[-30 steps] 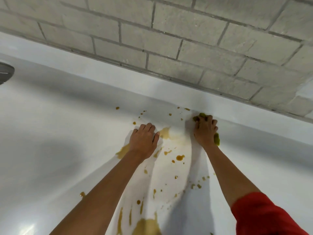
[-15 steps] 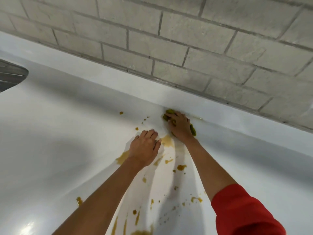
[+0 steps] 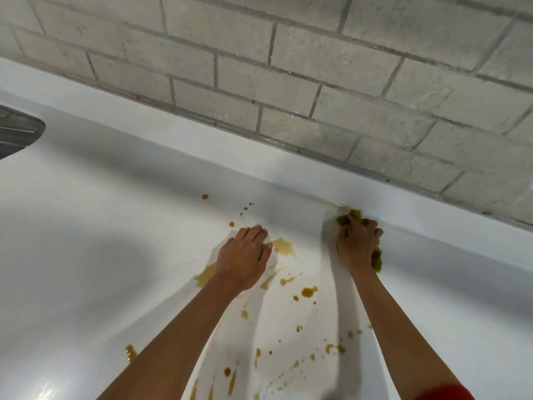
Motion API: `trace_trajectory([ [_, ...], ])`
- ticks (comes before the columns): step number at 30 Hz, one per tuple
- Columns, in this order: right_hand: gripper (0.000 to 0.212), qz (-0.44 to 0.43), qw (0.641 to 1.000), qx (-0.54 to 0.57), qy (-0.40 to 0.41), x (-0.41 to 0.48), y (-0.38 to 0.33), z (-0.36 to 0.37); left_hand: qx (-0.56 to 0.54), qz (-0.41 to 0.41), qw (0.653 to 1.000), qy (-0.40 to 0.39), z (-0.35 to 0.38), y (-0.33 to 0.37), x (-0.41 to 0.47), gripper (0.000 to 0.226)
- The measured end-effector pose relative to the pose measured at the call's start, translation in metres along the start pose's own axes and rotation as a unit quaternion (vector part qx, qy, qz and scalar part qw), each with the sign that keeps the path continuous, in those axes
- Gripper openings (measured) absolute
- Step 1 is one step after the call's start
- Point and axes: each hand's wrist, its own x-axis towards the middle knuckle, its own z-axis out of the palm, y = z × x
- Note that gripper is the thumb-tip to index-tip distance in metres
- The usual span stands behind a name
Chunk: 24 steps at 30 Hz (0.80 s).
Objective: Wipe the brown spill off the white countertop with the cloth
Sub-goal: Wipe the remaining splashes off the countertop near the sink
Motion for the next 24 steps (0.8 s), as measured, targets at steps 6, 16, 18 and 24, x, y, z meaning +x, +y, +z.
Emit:
trace_trajectory([
  [6, 0.031, 0.024, 0.999, -0.031, -0.005, 0.016, -0.031, 0.019, 0.004, -0.002, 1.0, 0.005, 0.002, -0.001, -0.001, 0.045],
  [16, 0.035, -0.102, 0.99, -0.05, -0.084, 0.005, -0.084, 0.04, 0.01, -0.004, 1.0, 0.004, 0.001, 0.001, -0.001, 0.046],
  [18, 0.036, -0.144, 0.983, -0.034, -0.108, 0.003, -0.093, 0.042, 0.01, -0.006, 1.0, 0.001, 0.001, 0.001, -0.001, 0.046],
  [24, 0.033, -0.247, 0.939, 0.069, -0.229, -0.007, -0.086, 0.033, 0.005, -0.011, 1.0, -0.006, 0.002, 0.001, -0.001, 0.048],
])
